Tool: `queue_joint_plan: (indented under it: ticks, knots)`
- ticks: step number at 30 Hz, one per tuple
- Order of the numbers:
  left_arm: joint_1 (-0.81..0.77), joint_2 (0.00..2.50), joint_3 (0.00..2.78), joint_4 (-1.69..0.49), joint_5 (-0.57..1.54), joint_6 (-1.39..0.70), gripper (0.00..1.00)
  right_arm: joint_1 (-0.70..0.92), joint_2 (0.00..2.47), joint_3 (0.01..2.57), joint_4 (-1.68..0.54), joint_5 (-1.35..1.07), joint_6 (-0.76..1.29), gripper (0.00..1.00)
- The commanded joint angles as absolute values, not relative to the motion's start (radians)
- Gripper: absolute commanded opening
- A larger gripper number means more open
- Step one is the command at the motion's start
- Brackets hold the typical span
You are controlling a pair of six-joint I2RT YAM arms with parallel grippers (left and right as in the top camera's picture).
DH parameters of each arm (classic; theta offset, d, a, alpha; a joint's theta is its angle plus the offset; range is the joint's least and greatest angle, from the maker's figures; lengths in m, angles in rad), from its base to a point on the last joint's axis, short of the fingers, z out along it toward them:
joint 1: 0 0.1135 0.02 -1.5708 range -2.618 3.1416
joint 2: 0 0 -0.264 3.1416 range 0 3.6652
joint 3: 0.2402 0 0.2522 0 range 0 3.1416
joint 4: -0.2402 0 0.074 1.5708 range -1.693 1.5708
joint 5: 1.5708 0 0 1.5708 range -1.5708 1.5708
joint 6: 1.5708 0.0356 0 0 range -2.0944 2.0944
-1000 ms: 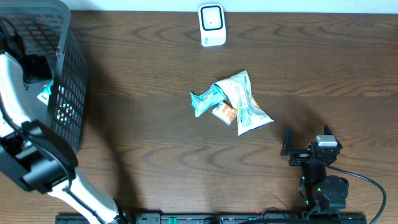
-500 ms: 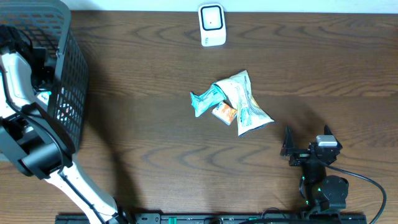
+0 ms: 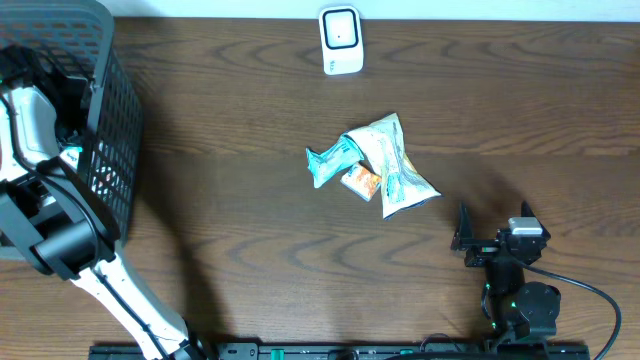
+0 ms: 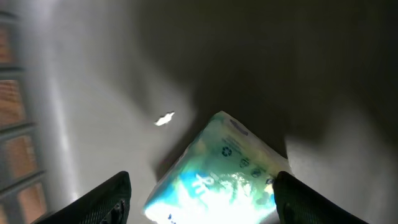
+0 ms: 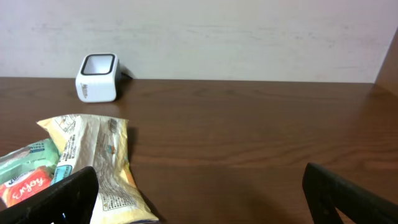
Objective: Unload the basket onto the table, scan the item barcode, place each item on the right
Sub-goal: 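Lower the left gripper into the basket toward the small green pack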
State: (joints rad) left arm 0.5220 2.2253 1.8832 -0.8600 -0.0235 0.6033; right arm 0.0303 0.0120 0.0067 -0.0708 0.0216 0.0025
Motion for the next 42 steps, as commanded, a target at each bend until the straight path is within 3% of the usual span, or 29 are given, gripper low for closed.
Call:
queue_joint_plan:
  ticks: [1, 6, 7, 9, 10, 14, 17, 27, 38, 42]
  knots:
    - [0.527, 2.27, 1.869, -0.866, -0.007, 0.617, 0.72, 0.033, 0.006, 0.006, -0.075, 0.023, -0.009, 0.99]
    - [0.527, 2.299, 1.869, -0.879, -0.008, 0.617, 0.71, 0.033, 0.006, 0.006, -0.075, 0.023, -0.009, 0.99]
    - [0.527, 2.302, 1.869, -0.883, -0.008, 0.617, 0.68, 0.034, 0.006, 0.006, -0.075, 0.023, -0.009, 0.99]
    - [0.527, 2.307, 1.869, -0.889, -0.008, 0.616, 0.5, 0.033, 0.006, 0.006, -0.075, 0.023, -0.009, 0.99]
    - [0.527, 2.308, 1.869, -0.889, -0.008, 0.611, 0.31, 0.033, 0.006, 0.006, -0.075, 0.023, -0.009, 0.99]
    - [0.527, 2.308, 1.869, -0.89, -0.008, 0.551, 0.27, 0.033, 0.006, 0.006, -0.075, 0.023, -0.009, 0.99]
    - [0.527, 2.306, 1.869, -0.893, -0.008, 0.506, 0.08, 0.033, 0.006, 0.006, -0.075, 0.023, -0.009, 0.99]
    - [0.527, 2.206, 1.878, -0.868, -0.007, 0.282, 0.07, 0.033, 0.006, 0.006, -0.075, 0.023, -0.009, 0.99]
    - [0.527, 1.865, 1.882, -0.773, -0.007, -0.011, 0.07, 0.033, 0.006, 0.006, -0.075, 0.023, -0.009, 0.99]
    - [0.527, 1.74, 1.882, -0.796, -0.007, -0.211, 0.07, 0.033, 0.006, 0.006, -0.075, 0.023, -0.009, 0.99]
